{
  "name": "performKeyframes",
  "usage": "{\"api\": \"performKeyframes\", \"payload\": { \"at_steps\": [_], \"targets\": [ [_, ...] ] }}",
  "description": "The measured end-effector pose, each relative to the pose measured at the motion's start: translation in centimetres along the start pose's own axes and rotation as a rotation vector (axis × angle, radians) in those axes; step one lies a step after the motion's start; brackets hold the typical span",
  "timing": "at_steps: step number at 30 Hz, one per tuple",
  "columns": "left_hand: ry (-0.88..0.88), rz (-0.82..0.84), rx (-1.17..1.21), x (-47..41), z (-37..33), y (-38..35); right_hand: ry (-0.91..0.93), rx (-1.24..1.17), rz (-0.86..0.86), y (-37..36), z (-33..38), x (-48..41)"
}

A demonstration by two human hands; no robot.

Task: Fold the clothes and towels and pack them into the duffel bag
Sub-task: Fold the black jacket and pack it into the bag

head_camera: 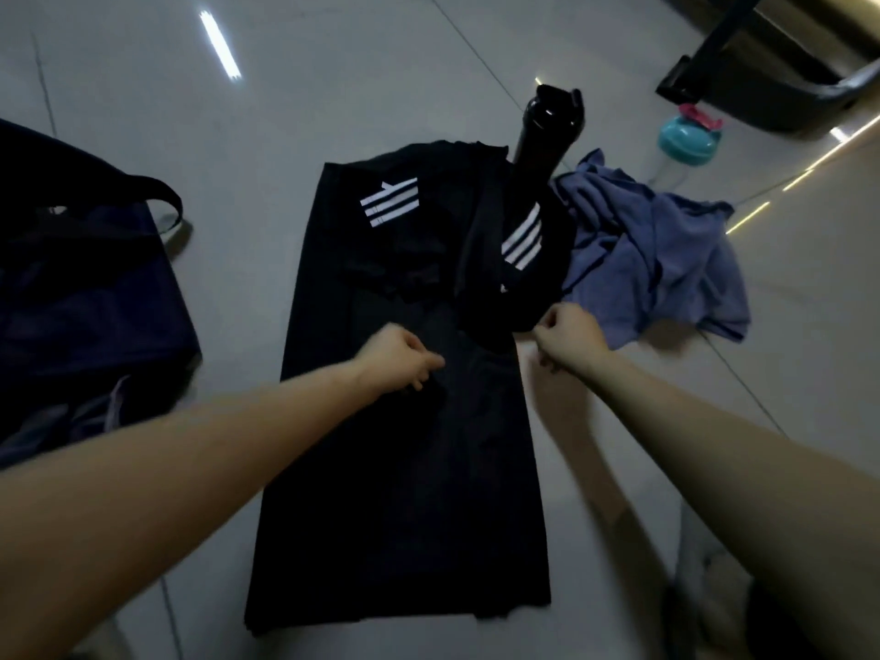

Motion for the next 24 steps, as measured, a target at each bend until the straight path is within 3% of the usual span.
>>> {"api": "performKeyframes", "payload": {
  "at_steps": [3, 7, 11, 16, 20, 24],
  "targets": [
    [0.160, 0.125, -0.006, 1.7, 0.8, -7.3, -0.133, -0.148, 0.229, -2.9, -3.9, 3.2],
    [0.263, 0.074, 0.029, 3.0, 2.0, -12.7, -0.158, -0.215, 0.458, -5.4, -6.3, 6.5],
    [0.198, -0.014, 0.255, 4.0, 2.2, -14.4, -0.125, -0.196, 0.511, -5.3, -7.1, 7.9],
    [0.157, 0.172, 0.722, 4.9, 2.6, -16.2, -0.068, -0.327, 0.506, -4.9, -6.9, 9.9],
    [0.097, 0.203, 0.732, 4.8, 2.0, -17.5, -0.119, -0.531, 0.533, -6.3, -6.9, 10.8],
    [0.082, 0.237, 0.693, 5.0, 0.8, -18.1, -0.167, -0.590, 0.533, -7.0, -7.3, 11.3]
  ]
}}
Point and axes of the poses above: each hand's wrist, its own x-axis away from the middle knuckle, its own y-axis out of the back of the hand, z = x × y, the point moved 2 cm from there along -x, towards the middle knuckle, and after that the axes turned 14 degrees about z, right-handed, at the moved point
